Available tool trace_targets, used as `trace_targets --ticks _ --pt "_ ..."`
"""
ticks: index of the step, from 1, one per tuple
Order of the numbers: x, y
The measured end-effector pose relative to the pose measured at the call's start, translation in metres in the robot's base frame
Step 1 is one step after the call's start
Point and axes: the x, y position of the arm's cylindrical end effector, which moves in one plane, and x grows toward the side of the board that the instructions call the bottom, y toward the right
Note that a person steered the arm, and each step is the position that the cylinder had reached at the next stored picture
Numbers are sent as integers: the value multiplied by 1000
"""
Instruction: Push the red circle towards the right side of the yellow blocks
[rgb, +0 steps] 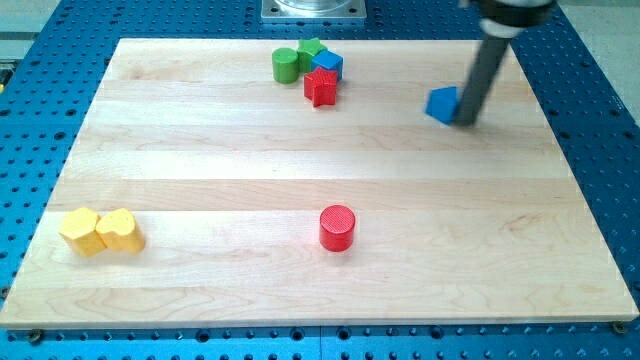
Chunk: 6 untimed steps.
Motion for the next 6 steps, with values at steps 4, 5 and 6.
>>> trace_targets --ticks 4,5,6 --pt "43 -55" --pt "158 -20" --pt "202 -133"
